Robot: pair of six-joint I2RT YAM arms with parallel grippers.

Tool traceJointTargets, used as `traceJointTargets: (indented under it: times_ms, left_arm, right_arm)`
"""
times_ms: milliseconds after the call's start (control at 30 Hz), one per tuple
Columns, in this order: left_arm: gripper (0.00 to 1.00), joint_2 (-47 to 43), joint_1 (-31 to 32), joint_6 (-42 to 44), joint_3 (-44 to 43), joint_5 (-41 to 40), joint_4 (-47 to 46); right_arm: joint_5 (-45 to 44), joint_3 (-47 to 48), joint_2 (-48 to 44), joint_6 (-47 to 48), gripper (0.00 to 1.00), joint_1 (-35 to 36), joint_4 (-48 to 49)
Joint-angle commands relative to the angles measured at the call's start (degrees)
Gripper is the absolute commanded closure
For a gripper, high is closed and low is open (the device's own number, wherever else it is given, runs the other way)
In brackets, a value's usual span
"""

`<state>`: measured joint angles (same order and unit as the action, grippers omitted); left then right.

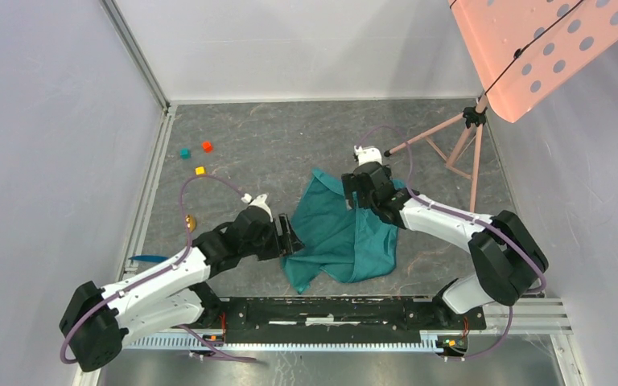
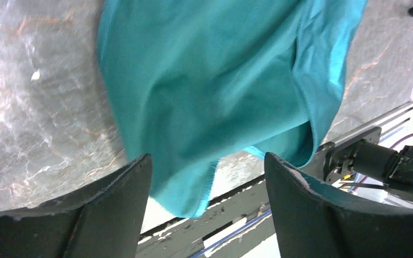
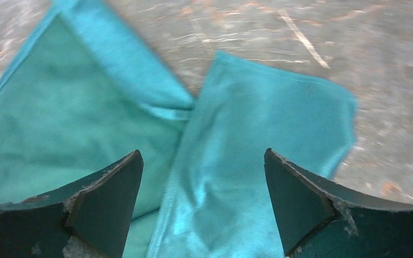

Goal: Fold the napkin into a case and place the utensils inside
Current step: Pick up the crumpled napkin from the center of the board.

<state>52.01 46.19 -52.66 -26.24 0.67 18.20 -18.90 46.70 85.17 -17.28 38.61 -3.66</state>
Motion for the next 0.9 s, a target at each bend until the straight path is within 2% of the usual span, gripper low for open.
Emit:
traceJointTargets:
  times_ms: [0, 167, 233, 333, 467, 533, 600, 700, 867]
  left_arm:
    - [0.13, 3.65, -0.05, 5.32, -12.27, -3.72, 5.37]
    - [0.1, 12.75, -1.27, 11.0, -23.9, -9.18, 9.92]
    - [0.1, 14.97, -2.79, 11.5, -25.48, -8.59, 9.21]
    - [0.07, 17.91, -6.35, 11.68, -25.29, -2.93, 5.12]
    - [0.06, 23.47, -13.96, 10.15, -24.77, 8.46, 0.03]
    - [0.09, 27.36, -17.18, 8.9, -25.02, 14.18, -3.54]
    - [0.11, 31.5, -18.73, 8.45, -26.88, 16.04, -5.38]
    - [0.17, 39.48, -19.02, 9.24, -32.98, 16.45, -3.43]
    - [0.28, 50.15, -18.95, 7.32, -44.22, 12.87, 1.29]
  right_arm:
    - [-15.77, 5.45, 2.24, -9.14, 0.12, -0.78, -9.12]
    - [-19.17, 4.6, 5.36, -12.2, 0.25, -0.86, -0.95]
    - [-19.16, 6.57, 8.25, -13.32, 0.27, -0.91, 0.22]
    - [-19.75, 11.04, 12.62, -14.37, 0.27, -1.23, -0.43]
    - [-15.51, 13.94, 17.47, -13.41, 0.28, -2.48, 2.18]
    - [-14.38, 15.86, 19.69, -13.13, 0.29, -3.06, 1.63]
    - [-13.94, 16.67, 21.17, -13.47, 0.3, -3.72, 0.81]
    - [-11.87, 14.55, 21.55, -14.04, 0.32, -4.99, 2.91]
    - [-10.5, 10.84, 22.47, -13.53, 0.43, -6.4, 5.69]
